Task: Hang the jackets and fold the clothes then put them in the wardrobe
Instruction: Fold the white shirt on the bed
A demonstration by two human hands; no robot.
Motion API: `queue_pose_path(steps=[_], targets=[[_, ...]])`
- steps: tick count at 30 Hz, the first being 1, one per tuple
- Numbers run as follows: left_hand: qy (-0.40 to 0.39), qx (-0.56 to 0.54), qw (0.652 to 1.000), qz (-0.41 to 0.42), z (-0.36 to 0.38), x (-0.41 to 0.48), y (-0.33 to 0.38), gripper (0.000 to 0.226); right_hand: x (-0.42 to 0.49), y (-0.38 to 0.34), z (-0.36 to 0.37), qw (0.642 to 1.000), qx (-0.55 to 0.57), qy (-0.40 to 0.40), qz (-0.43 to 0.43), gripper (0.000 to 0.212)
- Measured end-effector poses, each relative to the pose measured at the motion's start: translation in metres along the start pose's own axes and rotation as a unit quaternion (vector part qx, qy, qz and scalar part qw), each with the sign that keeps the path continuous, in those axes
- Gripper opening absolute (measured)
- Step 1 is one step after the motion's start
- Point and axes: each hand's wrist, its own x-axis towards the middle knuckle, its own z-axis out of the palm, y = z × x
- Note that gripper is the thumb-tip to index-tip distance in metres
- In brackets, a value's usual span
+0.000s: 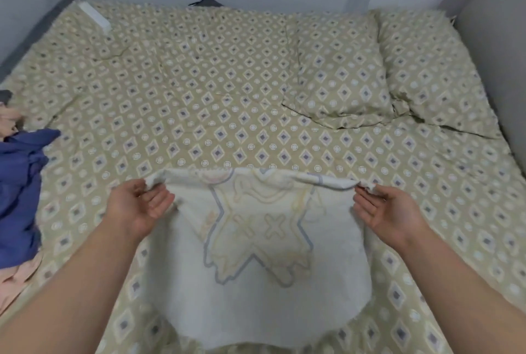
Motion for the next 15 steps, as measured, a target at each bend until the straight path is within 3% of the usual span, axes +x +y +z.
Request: queue_pose_path(steps=[3,6,10,11,12,15], targets=[[0.012,0.057,0.998,-0.022,0.005,0.033,-0.022,0.019,0.041,0.017,0.003,0.996,-0.085,-0.017,0.013,0.014],[0.041,0.111,0.993,-0.007,0.006,0.053,-0.053,0.007,0.069,0.037,-0.011,0.984,-0.176,0.029,-0.006,0.067],[-0.004,0.286,0.958,-0.023,0.012,0.053,-0.119,0.017,0.09,0.071,-0.05,0.934,-0.342,0.105,0.021,0.064],[-0.019,0.364,0.931,-0.003,0.012,0.054,-0.139,0.029,0.093,0.08,-0.061,0.918,-0.378,0.117,0.029,0.061],[-0.049,0.471,0.88,0.034,0.011,0.055,-0.159,0.041,0.094,0.088,-0.071,0.906,-0.402,0.127,0.035,0.06],[-0.166,0.751,0.621,0.153,0.006,0.062,-0.214,0.064,0.098,0.108,-0.092,0.892,-0.432,0.137,0.009,0.072]])
